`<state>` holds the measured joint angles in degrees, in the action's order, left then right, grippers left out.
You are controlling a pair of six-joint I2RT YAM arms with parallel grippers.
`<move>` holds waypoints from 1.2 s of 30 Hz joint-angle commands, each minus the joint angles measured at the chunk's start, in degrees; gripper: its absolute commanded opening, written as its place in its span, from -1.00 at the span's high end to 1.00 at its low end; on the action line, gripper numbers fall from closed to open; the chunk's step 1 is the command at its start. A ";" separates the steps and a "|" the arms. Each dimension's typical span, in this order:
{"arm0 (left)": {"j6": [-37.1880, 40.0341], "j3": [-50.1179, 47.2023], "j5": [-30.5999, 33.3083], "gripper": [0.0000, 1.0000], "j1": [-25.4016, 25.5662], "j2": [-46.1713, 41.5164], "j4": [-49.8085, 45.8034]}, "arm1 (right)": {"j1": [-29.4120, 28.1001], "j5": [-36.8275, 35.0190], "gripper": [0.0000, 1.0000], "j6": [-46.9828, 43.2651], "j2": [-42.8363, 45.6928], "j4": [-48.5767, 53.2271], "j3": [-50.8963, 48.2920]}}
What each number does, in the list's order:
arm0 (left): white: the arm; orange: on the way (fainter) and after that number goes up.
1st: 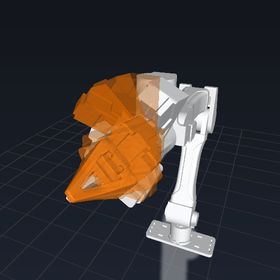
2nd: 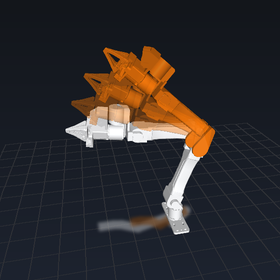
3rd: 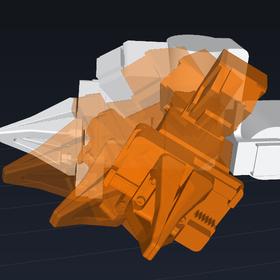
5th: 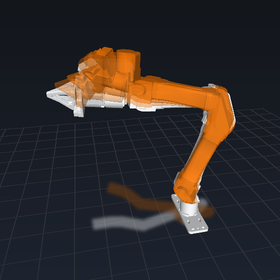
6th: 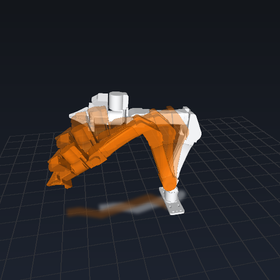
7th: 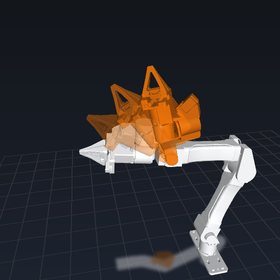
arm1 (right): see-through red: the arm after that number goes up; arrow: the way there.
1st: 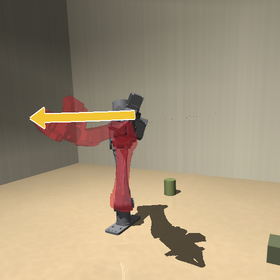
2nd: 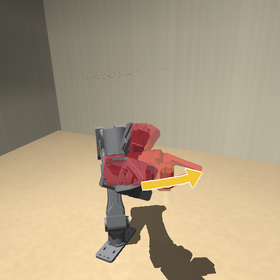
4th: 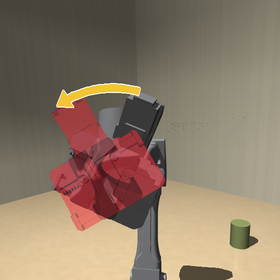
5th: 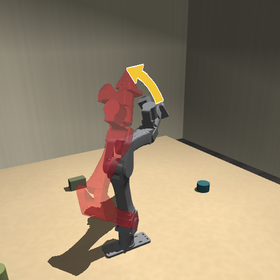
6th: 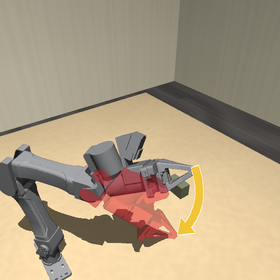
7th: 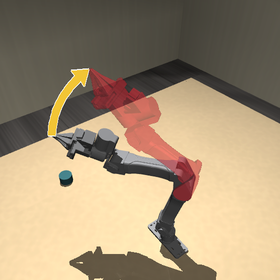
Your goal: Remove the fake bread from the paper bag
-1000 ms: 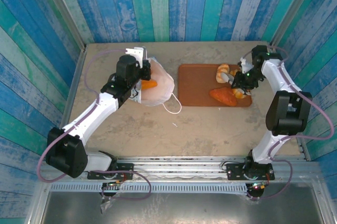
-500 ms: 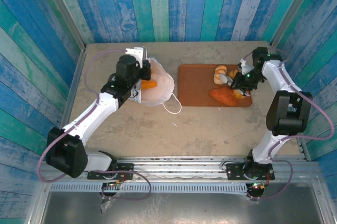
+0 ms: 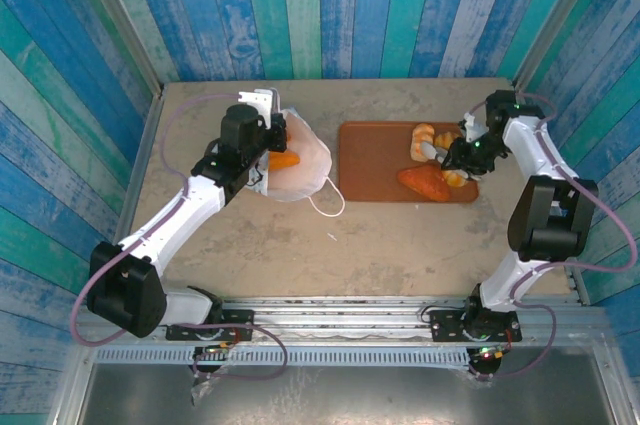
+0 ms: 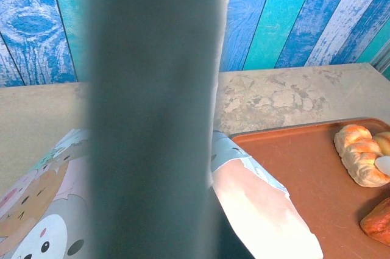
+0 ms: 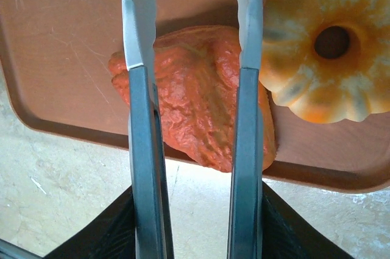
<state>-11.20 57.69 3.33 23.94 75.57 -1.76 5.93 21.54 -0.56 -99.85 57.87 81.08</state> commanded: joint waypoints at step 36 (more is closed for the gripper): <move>0.96 -0.30 -3.33 1.00 -0.13 -2.44 3.17 | -36.29 -0.99 0.15 24.46 31.35 -8.29 -9.79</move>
<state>-10.96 57.67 1.83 23.94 75.57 -1.32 -27.05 23.18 19.00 -68.97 51.96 71.77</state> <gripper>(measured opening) 0.044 0.427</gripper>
